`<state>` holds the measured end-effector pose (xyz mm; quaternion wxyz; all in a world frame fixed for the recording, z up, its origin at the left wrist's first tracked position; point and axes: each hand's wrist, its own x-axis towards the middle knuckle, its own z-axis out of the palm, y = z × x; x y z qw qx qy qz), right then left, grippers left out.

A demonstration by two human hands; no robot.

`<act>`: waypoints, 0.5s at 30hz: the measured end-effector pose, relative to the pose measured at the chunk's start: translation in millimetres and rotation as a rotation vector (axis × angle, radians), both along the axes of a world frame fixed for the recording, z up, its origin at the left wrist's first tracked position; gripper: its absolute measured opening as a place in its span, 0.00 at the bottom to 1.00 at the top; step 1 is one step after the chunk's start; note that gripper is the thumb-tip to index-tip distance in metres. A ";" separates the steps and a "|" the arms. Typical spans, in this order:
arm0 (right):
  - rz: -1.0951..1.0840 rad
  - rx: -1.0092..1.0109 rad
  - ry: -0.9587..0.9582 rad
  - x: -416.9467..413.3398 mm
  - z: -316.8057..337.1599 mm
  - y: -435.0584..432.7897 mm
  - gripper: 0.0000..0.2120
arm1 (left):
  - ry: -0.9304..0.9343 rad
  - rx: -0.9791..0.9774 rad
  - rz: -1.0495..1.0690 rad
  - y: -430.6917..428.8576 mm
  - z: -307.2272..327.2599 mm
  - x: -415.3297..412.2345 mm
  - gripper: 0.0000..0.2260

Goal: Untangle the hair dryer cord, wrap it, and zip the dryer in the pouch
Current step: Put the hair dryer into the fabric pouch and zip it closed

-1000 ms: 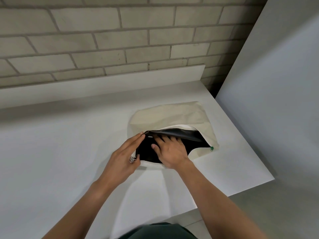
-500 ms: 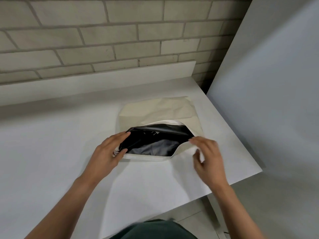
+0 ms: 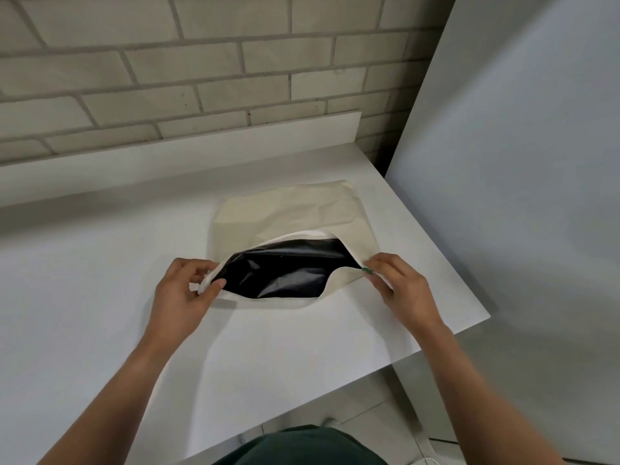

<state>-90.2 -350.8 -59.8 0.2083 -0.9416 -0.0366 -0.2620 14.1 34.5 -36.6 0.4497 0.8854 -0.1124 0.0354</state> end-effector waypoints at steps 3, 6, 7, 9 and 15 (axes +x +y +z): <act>-0.017 -0.010 -0.052 -1.2 1.9 -8.3 0.09 | -0.022 0.061 0.006 0.8 0.0 0.3 0.12; -0.084 0.067 -0.113 -7.9 6.2 -20.7 0.10 | -0.112 0.179 0.050 10.7 -1.6 5.1 0.11; -0.095 0.047 -0.121 -10.6 6.3 -22.9 0.09 | -0.142 0.235 0.060 13.6 -2.6 6.1 0.11; -0.088 -0.019 -0.127 -15.3 3.1 -22.6 0.08 | -0.183 0.350 0.064 16.4 -5.9 6.2 0.13; -0.070 -0.003 -0.141 -26.9 -1.3 -9.7 0.11 | -0.107 0.372 0.169 17.4 -8.5 6.6 0.16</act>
